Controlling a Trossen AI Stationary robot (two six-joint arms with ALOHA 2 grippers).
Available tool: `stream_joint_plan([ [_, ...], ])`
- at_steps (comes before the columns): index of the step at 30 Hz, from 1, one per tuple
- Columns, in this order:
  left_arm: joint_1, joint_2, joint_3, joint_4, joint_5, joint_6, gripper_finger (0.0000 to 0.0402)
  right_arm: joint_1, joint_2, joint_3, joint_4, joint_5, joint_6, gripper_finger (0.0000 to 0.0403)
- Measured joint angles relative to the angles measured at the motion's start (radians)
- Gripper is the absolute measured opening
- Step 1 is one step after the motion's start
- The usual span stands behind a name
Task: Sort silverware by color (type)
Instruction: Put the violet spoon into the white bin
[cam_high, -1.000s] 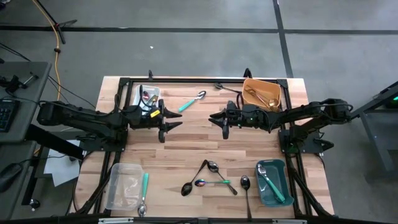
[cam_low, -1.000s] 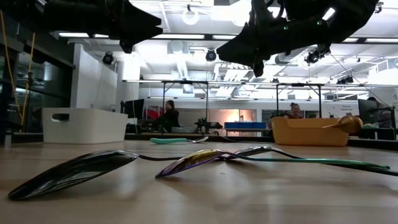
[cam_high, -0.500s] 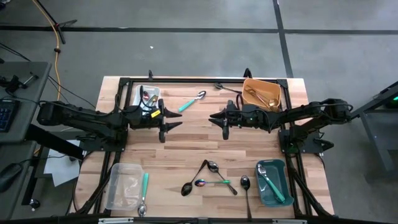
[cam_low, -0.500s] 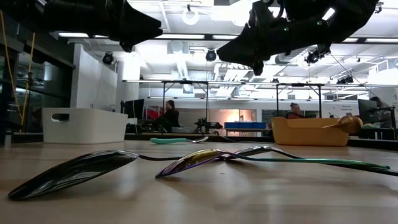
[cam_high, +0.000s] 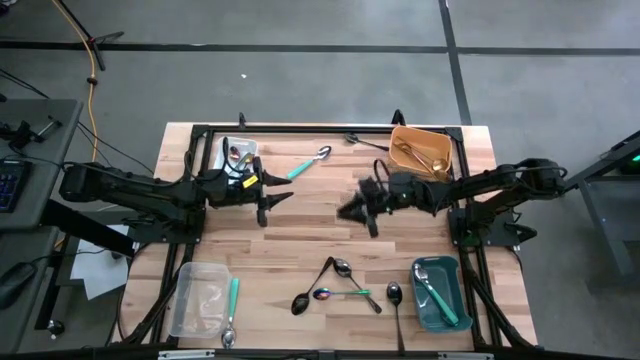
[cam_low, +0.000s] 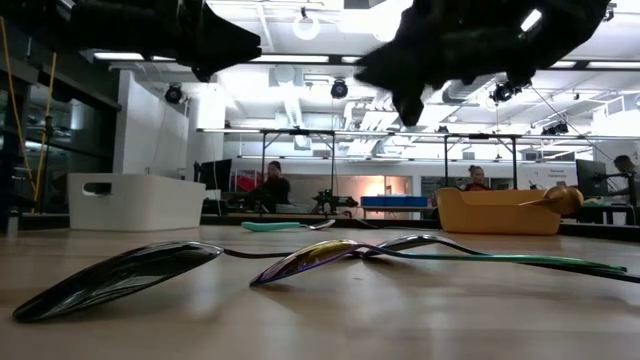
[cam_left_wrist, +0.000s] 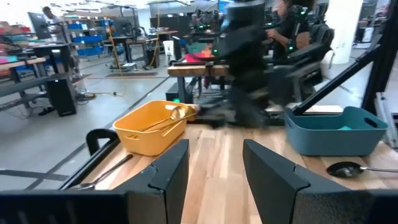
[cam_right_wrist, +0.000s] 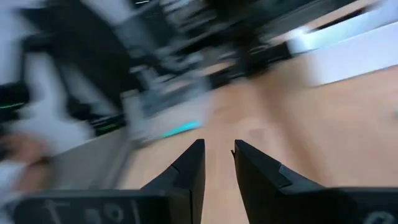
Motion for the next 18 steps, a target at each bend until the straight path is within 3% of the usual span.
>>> stream_joint_plan([
  [5, 0.000, 0.000, 0.000, 0.000, -0.039, 0.025, 0.0143, 0.212, 0.000, 0.008, 0.054, -0.035, -0.035, 0.0081],
  [8, 0.000, 0.000, 0.000, 0.000, -0.053, 0.024, 0.0143, 0.352, 0.000, 0.061, 0.005, 0.038, -0.089, 0.0081],
  [12, 0.000, 0.000, 0.000, 0.000, -0.053, 0.021, 0.0143, 0.514, 0.009, 0.210, -0.371, 0.341, -0.177, 0.0081],
  [15, 0.000, 0.000, 0.000, 0.000, -0.053, 0.016, 0.0143, 0.579, 0.061, 0.360, -0.705, 0.554, -0.119, 0.0081],
  [18, 0.000, 0.000, 0.000, -0.001, -0.053, 0.005, 0.0143, 0.601, 0.154, 0.488, -0.913, 0.610, -0.036, 0.0081],
])
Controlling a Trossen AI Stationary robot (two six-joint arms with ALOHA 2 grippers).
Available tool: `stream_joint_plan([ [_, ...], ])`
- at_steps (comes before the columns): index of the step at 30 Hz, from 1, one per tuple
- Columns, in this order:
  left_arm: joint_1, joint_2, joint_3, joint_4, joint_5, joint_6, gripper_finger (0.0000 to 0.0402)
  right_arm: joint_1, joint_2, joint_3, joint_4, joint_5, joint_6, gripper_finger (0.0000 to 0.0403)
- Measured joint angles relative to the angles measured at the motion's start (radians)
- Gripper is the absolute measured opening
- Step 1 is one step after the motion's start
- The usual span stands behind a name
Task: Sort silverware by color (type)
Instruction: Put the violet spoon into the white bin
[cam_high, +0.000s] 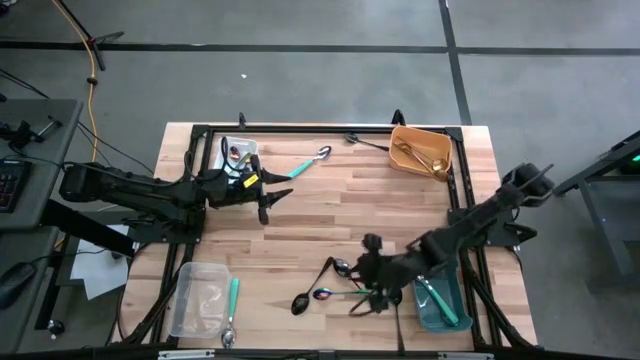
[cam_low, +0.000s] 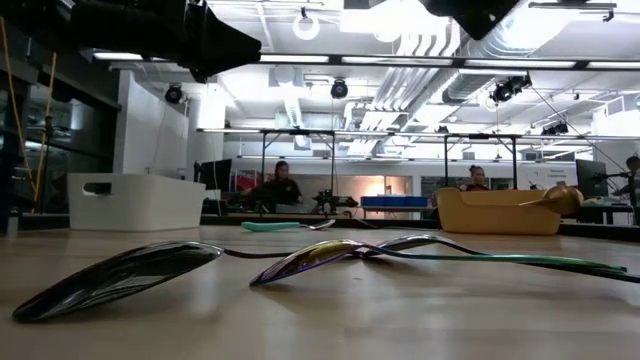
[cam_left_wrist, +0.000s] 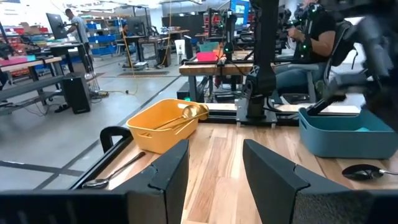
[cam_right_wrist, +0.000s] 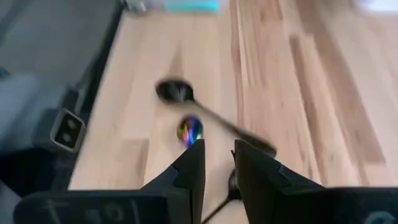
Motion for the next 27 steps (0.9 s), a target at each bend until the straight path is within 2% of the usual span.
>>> stream_joint_plan([
  [4, 0.000, 0.000, 0.000, -0.004, 0.000, 0.000, 0.0143, 0.004, 0.132, 0.134, -0.126, -0.023, 0.060, 0.0092],
  [9, 0.000, 0.000, 0.000, -0.010, 0.002, -0.004, 0.0143, 0.002, 0.276, 0.254, -0.270, -0.095, 0.120, 0.0143],
  [13, 0.000, 0.000, 0.000, -0.022, 0.004, -0.027, 0.0143, -0.010, 0.361, 0.306, -0.303, -0.156, 0.127, 0.0193],
  [17, 0.000, 0.000, 0.000, -0.025, 0.004, -0.027, 0.0143, -0.036, 0.413, 0.326, -0.295, -0.234, 0.125, 0.0226],
  [27, 0.000, 0.000, 0.000, -0.029, 0.004, -0.027, 0.0143, -0.068, 0.495, 0.324, -0.303, -0.279, 0.116, 0.0236],
])
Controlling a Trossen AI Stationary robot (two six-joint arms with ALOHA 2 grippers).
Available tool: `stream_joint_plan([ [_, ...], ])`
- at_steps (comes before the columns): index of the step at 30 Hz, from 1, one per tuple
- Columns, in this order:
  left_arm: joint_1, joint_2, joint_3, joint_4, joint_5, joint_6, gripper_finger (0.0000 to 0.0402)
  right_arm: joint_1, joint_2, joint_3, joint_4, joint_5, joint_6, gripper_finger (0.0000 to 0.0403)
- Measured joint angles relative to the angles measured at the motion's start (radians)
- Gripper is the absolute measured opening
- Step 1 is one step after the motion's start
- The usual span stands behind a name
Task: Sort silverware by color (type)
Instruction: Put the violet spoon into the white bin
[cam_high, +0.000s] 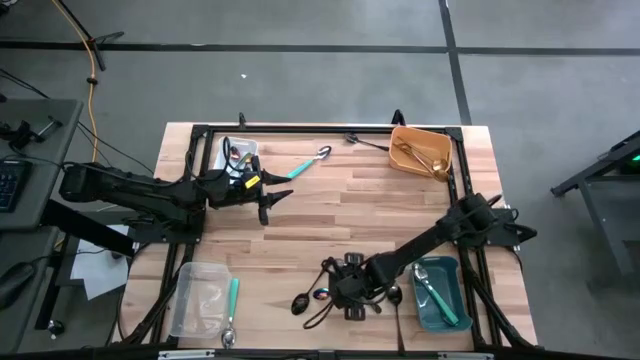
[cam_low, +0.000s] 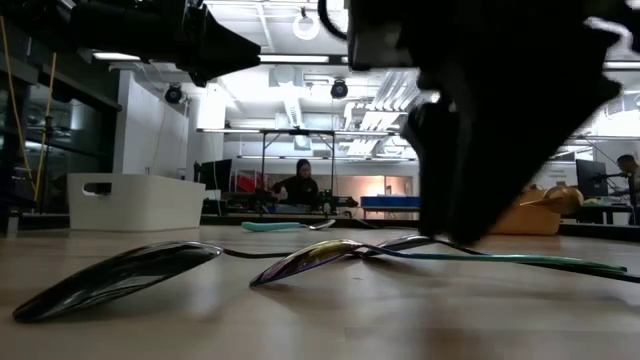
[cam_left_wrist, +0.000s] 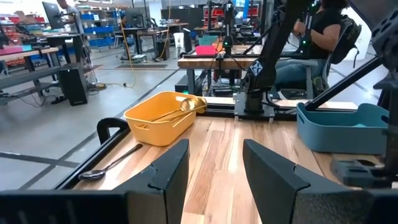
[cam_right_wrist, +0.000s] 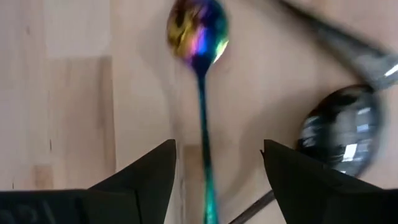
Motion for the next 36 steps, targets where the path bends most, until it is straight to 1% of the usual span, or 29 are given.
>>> stream_joint_plan([
  [4, 0.000, 0.000, 0.000, -0.007, 0.000, 0.000, 0.0143, 0.001, 0.028, 0.000, 0.008, -0.062, -0.010, 0.0236],
  [7, 0.000, 0.000, 0.000, -0.007, 0.000, 0.000, 0.0143, 0.002, 0.037, 0.001, 0.012, -0.057, -0.005, 0.0236],
  [11, 0.000, 0.000, 0.000, -0.007, 0.000, 0.000, 0.0143, 0.002, 0.044, 0.003, 0.007, -0.044, 0.041, 0.0235],
  [13, 0.000, 0.000, 0.000, -0.007, 0.000, 0.000, 0.0143, 0.002, 0.045, 0.003, 0.001, -0.040, 0.054, 0.0226],
  [15, 0.000, 0.000, 0.000, -0.007, 0.000, 0.000, 0.0143, 0.001, 0.045, 0.003, -0.005, -0.037, 0.060, 0.0204],
  [17, 0.000, 0.000, 0.000, -0.007, 0.000, 0.000, 0.0143, 0.001, 0.046, 0.003, -0.013, -0.035, 0.060, 0.0171],
  [23, 0.000, 0.000, 0.000, -0.007, -0.007, 0.000, 0.0143, 0.002, 0.049, 0.002, -0.023, -0.022, 0.036, 0.0036],
  [24, 0.000, 0.000, 0.000, -0.007, -0.007, 0.000, 0.0143, 0.003, 0.049, 0.002, -0.022, -0.020, 0.029, 0.0020],
  [25, 0.000, 0.000, 0.000, -0.007, -0.007, 0.000, 0.0143, 0.002, 0.049, 0.002, -0.022, -0.022, 0.017, 0.0015],
  [28, 0.000, 0.000, 0.000, -0.007, -0.007, 0.000, 0.0143, 0.006, 0.042, 0.000, -0.015, -0.028, -0.015, 0.0023],
  [30, 0.000, 0.000, 0.000, -0.007, -0.007, 0.000, 0.0143, 0.014, 0.032, 0.000, -0.027, -0.019, -0.056, 0.0016],
  [34, 0.000, 0.000, 0.000, -0.009, -0.007, 0.000, 0.0143, 0.021, -0.018, -0.004, -0.090, -0.010, -0.066, 0.0013],
  [36, 0.000, 0.000, 0.000, -0.008, -0.007, 0.000, 0.0143, 0.029, -0.056, -0.003, -0.158, 0.021, -0.064, 0.0014],
])
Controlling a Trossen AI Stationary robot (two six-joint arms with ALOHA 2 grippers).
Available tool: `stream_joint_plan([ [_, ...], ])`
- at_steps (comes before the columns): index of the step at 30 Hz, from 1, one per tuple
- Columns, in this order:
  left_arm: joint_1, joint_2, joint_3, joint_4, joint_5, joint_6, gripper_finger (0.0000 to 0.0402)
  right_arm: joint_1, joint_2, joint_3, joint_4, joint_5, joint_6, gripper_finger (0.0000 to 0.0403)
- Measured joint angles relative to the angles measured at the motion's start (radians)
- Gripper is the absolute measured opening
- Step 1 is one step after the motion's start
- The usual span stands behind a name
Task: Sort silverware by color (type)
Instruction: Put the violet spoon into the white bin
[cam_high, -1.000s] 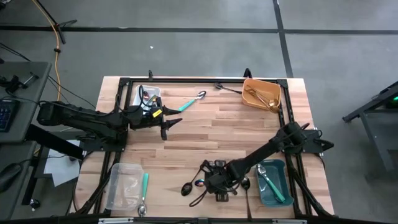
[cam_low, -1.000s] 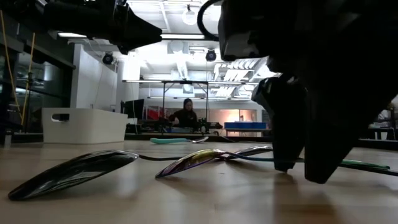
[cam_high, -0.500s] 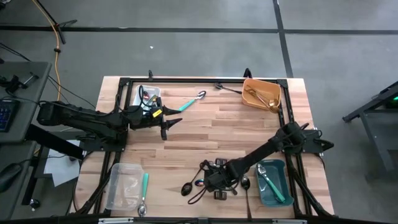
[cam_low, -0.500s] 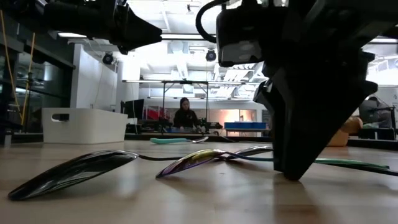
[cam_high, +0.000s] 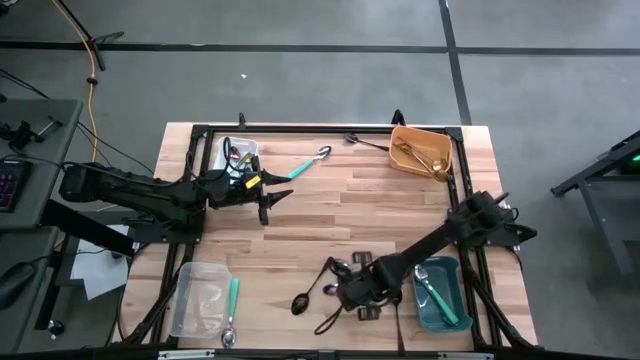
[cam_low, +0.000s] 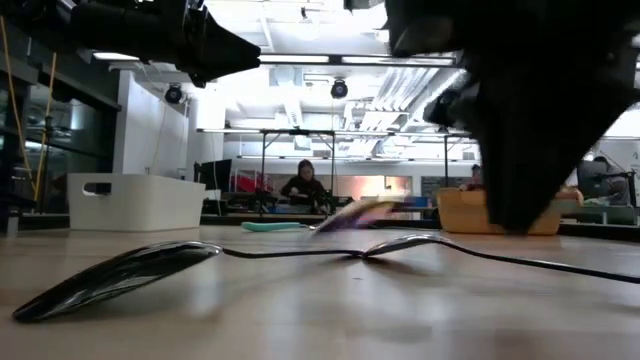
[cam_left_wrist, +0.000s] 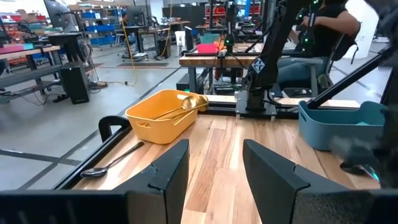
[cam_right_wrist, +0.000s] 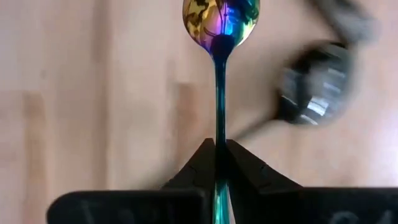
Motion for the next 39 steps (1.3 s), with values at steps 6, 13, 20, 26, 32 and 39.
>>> stream_joint_plan([
  [6, 0.000, 0.000, 0.000, -0.001, 0.000, 0.000, 0.0143, 0.030, -0.105, -0.126, 0.033, 0.139, 0.085, 0.0011],
  [13, 0.000, 0.000, 0.000, -0.002, 0.000, 0.000, 0.0143, 0.052, -0.312, -0.458, 0.415, 0.221, 0.237, 0.0011],
  [20, 0.000, 0.000, 0.000, -0.004, 0.009, 0.000, 0.0143, -0.016, -0.428, -0.734, 1.053, 0.455, 0.022, 0.0011],
  [26, 0.000, 0.000, 0.000, 0.002, 0.011, 0.000, 0.0143, -0.195, -0.417, -0.861, 1.500, 0.443, -0.270, 0.0011],
  [32, 0.000, 0.002, 0.000, 0.003, 0.019, 0.018, 0.0143, -0.366, -0.417, -0.869, 1.690, 0.263, -0.449, 0.0011],
  [39, 0.000, 0.051, 0.000, 0.042, 0.144, 0.076, 0.0143, -0.457, -0.416, -0.841, 1.716, 0.153, -0.562, 0.0011],
])
